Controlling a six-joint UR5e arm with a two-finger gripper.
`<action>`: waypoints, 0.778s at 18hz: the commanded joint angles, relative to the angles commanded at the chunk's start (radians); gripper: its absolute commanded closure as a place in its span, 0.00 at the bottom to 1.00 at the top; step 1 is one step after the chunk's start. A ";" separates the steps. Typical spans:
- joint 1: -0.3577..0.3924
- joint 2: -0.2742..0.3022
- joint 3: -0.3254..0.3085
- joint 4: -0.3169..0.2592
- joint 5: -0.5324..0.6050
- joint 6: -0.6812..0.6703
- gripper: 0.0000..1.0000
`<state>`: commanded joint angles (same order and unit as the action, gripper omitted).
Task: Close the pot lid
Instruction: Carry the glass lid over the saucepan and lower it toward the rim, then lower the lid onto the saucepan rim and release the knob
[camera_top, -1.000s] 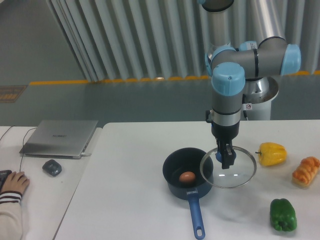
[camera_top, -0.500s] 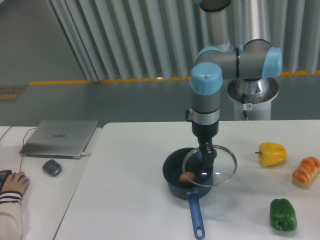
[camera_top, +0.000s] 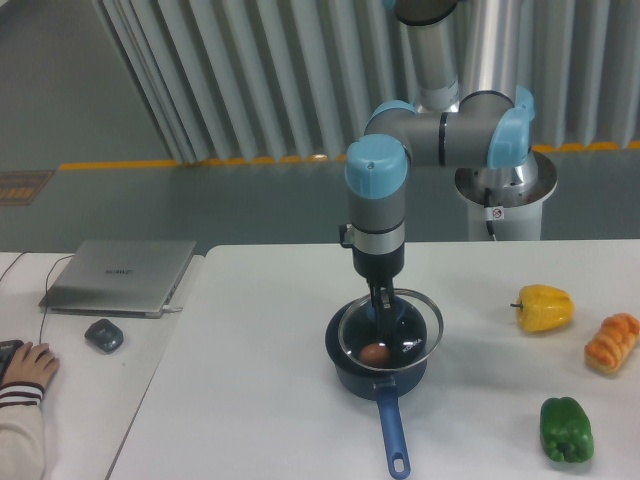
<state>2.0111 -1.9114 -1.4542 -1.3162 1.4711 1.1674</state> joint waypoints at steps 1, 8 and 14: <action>-0.006 -0.002 0.000 0.000 0.002 -0.002 0.63; -0.017 -0.003 -0.002 -0.002 0.005 -0.005 0.63; -0.028 -0.020 -0.002 0.005 0.003 -0.037 0.63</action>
<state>1.9835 -1.9313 -1.4557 -1.3116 1.4742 1.1306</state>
